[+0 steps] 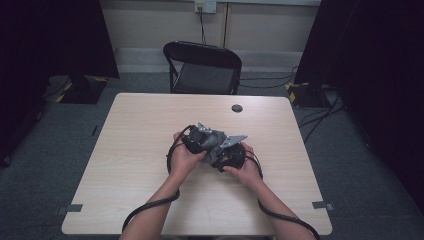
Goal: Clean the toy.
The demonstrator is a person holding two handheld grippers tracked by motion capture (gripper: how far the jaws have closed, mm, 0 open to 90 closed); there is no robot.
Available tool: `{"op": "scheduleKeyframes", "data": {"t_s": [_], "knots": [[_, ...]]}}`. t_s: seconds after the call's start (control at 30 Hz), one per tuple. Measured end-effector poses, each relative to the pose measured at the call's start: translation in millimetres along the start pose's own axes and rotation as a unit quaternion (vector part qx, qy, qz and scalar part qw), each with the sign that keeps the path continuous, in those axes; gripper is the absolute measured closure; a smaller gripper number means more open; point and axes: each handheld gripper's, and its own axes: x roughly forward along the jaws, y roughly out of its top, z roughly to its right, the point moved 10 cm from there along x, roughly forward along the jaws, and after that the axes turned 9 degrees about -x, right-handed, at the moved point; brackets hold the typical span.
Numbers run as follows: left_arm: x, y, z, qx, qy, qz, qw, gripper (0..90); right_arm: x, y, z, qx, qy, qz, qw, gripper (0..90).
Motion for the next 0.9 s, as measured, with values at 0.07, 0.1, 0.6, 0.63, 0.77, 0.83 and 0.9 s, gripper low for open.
{"op": "scheduleKeyframes", "data": {"t_s": [0.07,0.1,0.6,0.63,0.77,0.83,0.9], "knots": [[-0.1,0.4,-5.0,-0.007,0.002,0.0,1.0,71.2,0.0,0.0,0.0,0.0,0.0,0.0,1.0,24.3],[-1.0,0.0,-8.0,-0.007,0.006,-0.004,0.9999,71.2,0.0,0.0,0.0,0.0,0.0,0.0,1.0,24.3],[-3.3,-1.4,-34.3,-0.038,0.023,-0.001,0.999,71.2,0.0,-0.1,0.0,0.0,0.0,0.0,1.0,24.4],[-3.3,-1.7,-35.6,-0.038,0.024,-0.001,0.999,71.1,0.0,0.0,-0.1,0.0,0.0,0.0,1.0,24.3],[-2.9,-4.3,-43.1,-0.046,0.031,-0.003,0.9984,71.1,0.0,-0.1,0.1,-0.001,0.0,0.0,1.0,24.4],[-2.6,-6.1,-45.3,-0.056,0.025,0.0,0.9981,71.1,0.0,-0.1,0.0,0.0,0.0,0.0,1.0,24.3],[-2.6,-6.7,-46.7,-0.062,0.024,0.002,0.9978,71.1,0.0,0.0,0.0,0.0,0.0,0.0,1.0,24.3]]}}
